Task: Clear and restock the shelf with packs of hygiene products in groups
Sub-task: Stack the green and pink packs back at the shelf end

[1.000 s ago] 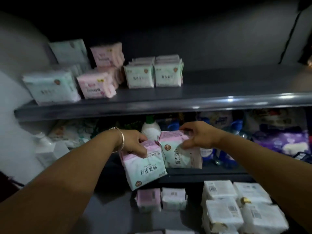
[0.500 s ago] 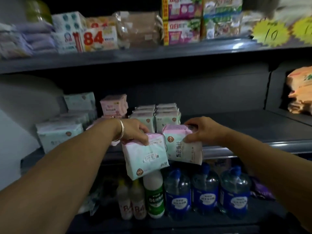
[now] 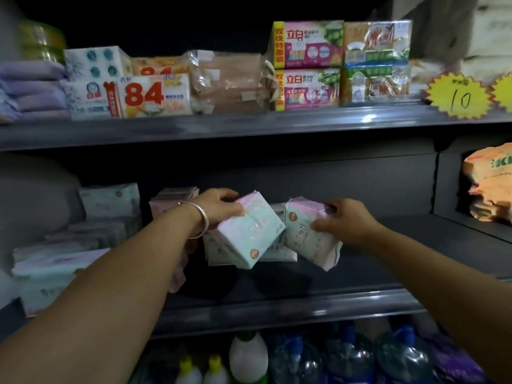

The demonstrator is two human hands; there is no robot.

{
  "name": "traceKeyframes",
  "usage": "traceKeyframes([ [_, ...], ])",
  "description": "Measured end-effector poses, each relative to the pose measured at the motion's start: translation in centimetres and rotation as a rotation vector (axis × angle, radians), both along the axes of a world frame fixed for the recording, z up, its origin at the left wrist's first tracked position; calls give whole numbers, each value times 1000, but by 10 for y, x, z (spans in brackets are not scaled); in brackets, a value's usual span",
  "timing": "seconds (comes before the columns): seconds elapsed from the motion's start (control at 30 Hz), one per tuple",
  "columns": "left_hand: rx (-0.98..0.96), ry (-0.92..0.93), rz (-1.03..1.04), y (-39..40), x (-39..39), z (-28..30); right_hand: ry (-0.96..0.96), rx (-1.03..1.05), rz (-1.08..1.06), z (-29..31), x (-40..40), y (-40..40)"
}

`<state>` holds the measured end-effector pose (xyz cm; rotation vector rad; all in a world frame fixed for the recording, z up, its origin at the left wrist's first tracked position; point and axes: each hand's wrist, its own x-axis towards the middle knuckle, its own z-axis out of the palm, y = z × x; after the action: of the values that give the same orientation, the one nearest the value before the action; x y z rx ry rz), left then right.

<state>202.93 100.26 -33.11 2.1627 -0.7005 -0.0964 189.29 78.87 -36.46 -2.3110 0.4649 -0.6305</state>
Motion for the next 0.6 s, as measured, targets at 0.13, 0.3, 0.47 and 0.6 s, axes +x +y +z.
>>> traceKeyframes([
  [0.13,-126,21,49,-4,13,-12,-46,65,-61,-5,19,1],
  [0.3,-270,217,44,-5,18,-31,-107,216,-99,-12,37,8],
  [0.47,-261,259,-28,-1,12,-38,-119,261,-88,-14,44,16],
  [0.6,-204,202,4,-1,12,-39,-128,235,-61,-12,45,21],
])
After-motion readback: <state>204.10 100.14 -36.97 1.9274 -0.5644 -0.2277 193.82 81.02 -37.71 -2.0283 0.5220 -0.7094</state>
